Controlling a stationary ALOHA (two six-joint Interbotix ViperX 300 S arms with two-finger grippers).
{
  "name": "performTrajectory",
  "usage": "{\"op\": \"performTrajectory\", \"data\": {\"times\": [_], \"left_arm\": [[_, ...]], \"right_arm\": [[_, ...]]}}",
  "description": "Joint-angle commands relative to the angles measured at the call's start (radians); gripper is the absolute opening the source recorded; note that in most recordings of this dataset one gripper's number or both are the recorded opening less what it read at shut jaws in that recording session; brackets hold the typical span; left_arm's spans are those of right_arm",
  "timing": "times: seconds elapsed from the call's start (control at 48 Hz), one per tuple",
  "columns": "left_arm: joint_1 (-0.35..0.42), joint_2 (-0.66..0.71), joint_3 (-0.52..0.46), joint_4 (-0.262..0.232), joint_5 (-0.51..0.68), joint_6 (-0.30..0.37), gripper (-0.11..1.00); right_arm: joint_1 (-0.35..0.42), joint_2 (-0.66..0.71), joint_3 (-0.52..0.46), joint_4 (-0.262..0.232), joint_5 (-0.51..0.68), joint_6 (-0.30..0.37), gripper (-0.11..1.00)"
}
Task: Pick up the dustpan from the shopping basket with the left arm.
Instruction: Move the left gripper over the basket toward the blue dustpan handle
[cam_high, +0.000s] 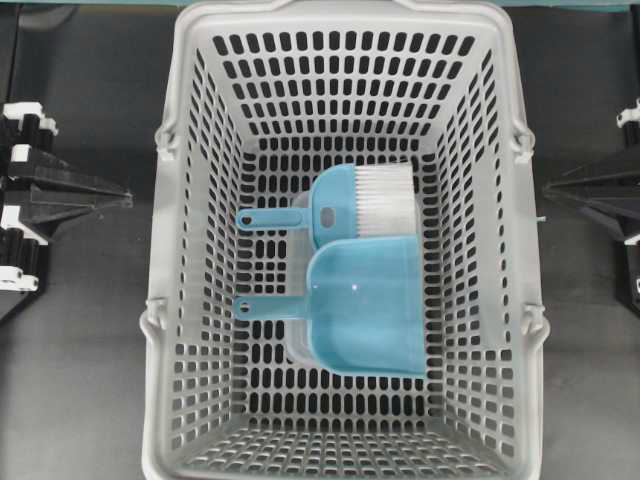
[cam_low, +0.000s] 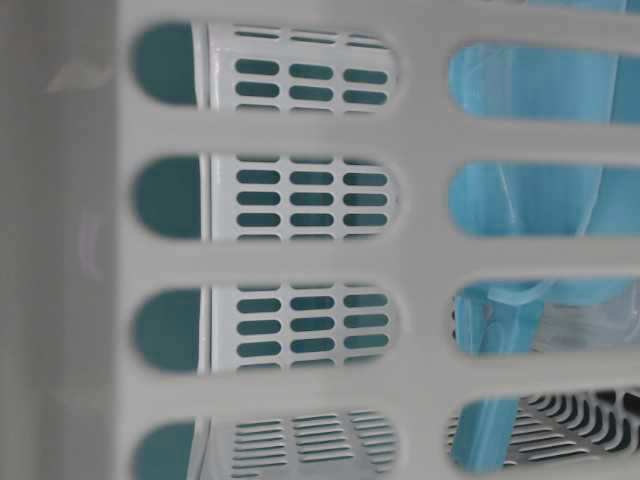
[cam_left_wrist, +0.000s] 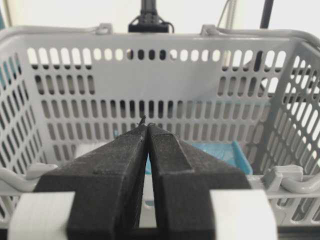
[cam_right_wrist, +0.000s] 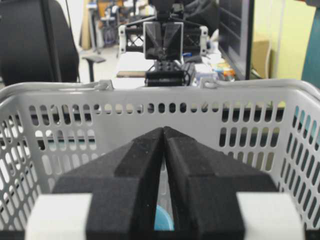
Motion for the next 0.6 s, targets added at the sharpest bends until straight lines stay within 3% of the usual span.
{"op": "performTrajectory", "data": {"times": [0.0, 0.083, 0.271, 0.584], "left_arm": [[-0.003, 0.008, -0.069, 0.043, 0.048, -0.028, 0.06], [-0.003, 0.020, -0.144, 0.043, 0.164, -0.041, 0.00], [-0.023, 0.098, -0.356, 0.043, 0.469, -0.048, 0.00], [-0.095, 0.434, -0.801, 0.043, 0.985, -0.038, 0.00]], "right_arm": [[0.005, 0.006, -0.014, 0.002, -0.005, 0.008, 0.00], [0.005, -0.002, -0.014, 0.015, 0.012, 0.012, 0.00], [0.005, -0.014, -0.017, 0.018, 0.077, 0.054, 0.00], [0.008, -0.025, -0.017, 0.018, 0.098, 0.087, 0.00]]}}
